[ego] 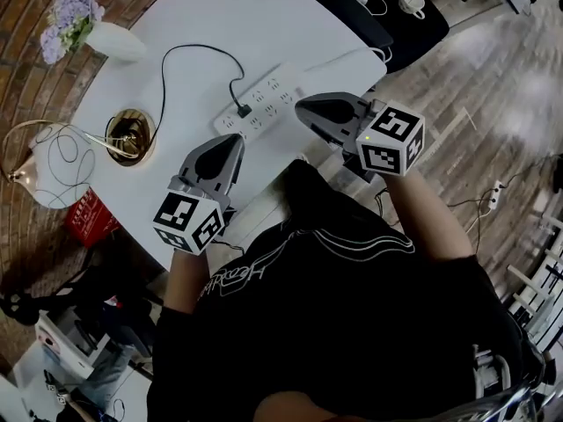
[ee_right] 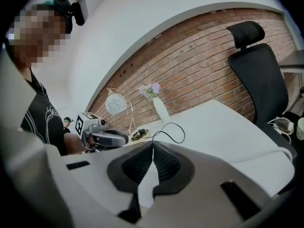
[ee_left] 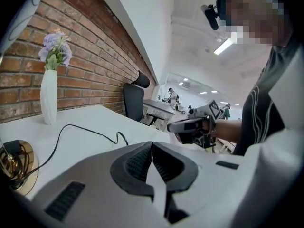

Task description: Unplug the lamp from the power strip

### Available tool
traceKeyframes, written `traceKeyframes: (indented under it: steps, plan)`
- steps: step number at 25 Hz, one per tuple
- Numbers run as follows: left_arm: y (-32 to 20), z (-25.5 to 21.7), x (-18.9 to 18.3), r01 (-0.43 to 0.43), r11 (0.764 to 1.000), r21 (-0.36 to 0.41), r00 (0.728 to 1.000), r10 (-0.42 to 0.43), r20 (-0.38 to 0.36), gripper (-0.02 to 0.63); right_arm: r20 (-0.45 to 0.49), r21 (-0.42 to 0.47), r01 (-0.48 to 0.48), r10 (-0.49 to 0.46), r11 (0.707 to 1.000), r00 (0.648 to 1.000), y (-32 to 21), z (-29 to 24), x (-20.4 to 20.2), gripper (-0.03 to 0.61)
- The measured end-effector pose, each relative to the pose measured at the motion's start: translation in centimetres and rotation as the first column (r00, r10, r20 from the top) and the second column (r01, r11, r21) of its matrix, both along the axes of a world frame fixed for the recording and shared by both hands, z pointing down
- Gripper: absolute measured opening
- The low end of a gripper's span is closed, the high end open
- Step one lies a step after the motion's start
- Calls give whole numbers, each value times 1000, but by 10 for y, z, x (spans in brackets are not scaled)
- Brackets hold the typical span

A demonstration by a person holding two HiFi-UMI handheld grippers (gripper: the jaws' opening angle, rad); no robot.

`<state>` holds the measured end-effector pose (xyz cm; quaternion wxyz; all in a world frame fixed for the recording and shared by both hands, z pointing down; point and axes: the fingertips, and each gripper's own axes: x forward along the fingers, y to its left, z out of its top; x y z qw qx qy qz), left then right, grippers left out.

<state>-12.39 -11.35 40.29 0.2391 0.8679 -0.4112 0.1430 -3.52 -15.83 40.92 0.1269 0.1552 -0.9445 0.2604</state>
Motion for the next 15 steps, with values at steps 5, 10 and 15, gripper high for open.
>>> traceKeyframes:
  steps: [5, 10, 15]
  plan:
    - [-15, 32, -8, -12, 1000, -21, 998, 13, 59, 3, -154, 35, 54, -48, 998, 987, -20, 39, -11, -3]
    - [-26, 51, -15, -25, 1000, -12, 995, 26, 95, 5, -288, 63, 129, -106, 990, 952, -31, 75, -19, -3]
    - [-36, 65, -11, -83, 997, -7, 988, 83, 129, 112, -363, 109, 182, -131, 977, 923, -38, 90, -25, -3]
